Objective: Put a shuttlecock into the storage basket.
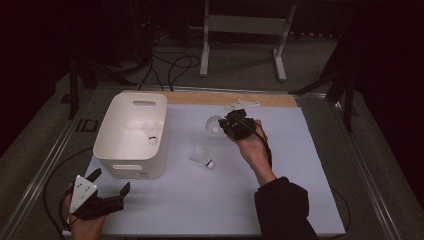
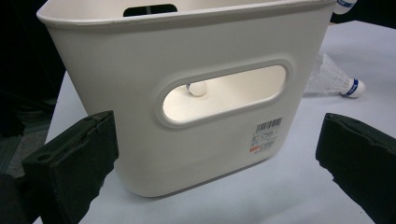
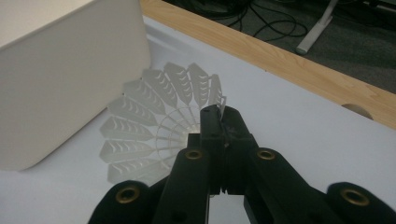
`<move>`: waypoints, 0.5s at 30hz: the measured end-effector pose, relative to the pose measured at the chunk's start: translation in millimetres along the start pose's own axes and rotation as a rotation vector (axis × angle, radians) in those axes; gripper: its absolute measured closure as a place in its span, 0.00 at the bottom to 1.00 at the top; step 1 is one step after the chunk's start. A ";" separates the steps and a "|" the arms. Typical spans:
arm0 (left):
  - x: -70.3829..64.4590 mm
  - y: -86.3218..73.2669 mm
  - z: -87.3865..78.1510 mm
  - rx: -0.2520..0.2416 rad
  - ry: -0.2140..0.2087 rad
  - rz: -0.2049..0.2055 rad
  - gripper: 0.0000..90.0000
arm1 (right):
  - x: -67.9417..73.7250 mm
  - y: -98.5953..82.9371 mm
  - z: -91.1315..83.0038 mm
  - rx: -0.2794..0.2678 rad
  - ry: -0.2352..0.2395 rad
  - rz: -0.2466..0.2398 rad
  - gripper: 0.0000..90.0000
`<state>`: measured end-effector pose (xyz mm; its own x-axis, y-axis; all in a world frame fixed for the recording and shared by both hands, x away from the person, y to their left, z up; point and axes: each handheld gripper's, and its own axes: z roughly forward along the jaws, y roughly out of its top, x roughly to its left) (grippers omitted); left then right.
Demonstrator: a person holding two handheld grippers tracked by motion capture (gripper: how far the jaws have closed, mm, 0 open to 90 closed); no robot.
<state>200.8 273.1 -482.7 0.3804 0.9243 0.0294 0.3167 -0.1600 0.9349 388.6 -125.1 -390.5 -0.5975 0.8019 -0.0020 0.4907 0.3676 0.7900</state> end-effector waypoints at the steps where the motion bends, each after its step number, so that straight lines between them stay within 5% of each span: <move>1: 0.0 0.0 -0.1 0.001 0.000 0.001 0.00 | 0.0 0.3 -0.7 -0.001 -0.001 -0.002 0.99; 15: 0.2 0.0 -0.3 -0.001 0.001 0.000 0.00 | 4.1 5.4 -4.9 -0.023 0.009 -0.002 0.99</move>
<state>200.7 273.4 -482.6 0.3792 0.9248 0.0295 0.3162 -0.1595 0.9352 385.7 -122.1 -383.3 -0.6038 0.7972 0.0020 0.4748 0.3576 0.8042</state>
